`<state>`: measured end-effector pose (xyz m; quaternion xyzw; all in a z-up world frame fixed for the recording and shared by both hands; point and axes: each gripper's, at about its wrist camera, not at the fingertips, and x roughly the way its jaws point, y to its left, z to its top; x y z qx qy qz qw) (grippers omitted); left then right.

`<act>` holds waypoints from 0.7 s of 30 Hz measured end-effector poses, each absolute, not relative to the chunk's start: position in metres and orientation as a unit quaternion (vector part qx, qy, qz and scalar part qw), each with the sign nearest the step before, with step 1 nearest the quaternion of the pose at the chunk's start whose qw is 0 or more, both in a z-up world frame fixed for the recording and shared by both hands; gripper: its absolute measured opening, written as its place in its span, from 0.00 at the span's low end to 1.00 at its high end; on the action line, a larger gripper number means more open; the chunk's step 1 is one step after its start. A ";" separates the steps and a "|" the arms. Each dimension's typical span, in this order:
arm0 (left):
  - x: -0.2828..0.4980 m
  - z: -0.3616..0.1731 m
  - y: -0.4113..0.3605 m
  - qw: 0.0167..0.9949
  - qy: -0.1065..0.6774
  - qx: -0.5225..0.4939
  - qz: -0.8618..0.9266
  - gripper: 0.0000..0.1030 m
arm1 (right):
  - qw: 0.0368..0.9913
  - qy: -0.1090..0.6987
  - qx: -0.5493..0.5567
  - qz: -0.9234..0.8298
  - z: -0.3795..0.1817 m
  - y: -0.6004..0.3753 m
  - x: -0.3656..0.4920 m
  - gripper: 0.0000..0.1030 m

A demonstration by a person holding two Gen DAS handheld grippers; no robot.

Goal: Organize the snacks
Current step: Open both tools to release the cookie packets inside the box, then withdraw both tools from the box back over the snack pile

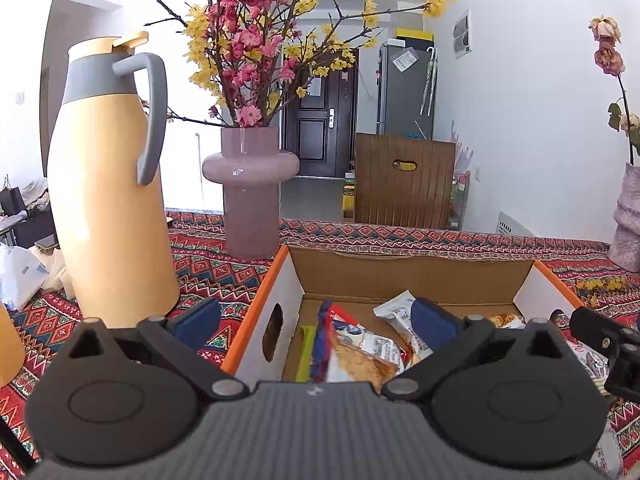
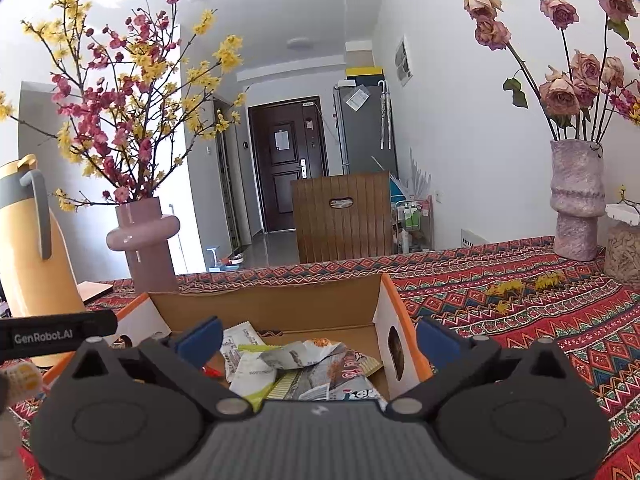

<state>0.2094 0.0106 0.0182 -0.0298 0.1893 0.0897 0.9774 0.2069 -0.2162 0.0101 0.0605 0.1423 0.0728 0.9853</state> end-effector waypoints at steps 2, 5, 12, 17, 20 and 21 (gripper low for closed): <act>0.210 0.017 0.011 0.977 0.192 -0.032 0.091 1.00 | 0.986 0.140 0.062 0.072 0.011 -0.217 0.206 1.00; 0.210 0.017 0.012 0.976 0.192 -0.034 0.093 1.00 | 0.986 0.135 0.064 0.073 0.011 -0.217 0.203 1.00; 0.211 0.016 0.013 0.975 0.197 -0.038 0.092 1.00 | 0.986 0.132 0.067 0.078 0.013 -0.218 0.201 1.00; 0.211 0.016 0.013 0.975 0.197 -0.040 0.091 1.00 | 0.986 0.132 0.072 0.077 0.012 -0.219 0.201 1.00; 0.211 0.015 0.013 0.974 0.202 -0.041 0.093 1.00 | 0.986 0.131 0.074 0.074 0.012 -0.220 0.200 1.00; 0.211 0.015 0.014 0.974 0.203 -0.041 0.093 1.00 | 0.986 0.132 0.075 0.074 0.012 -0.221 0.201 1.00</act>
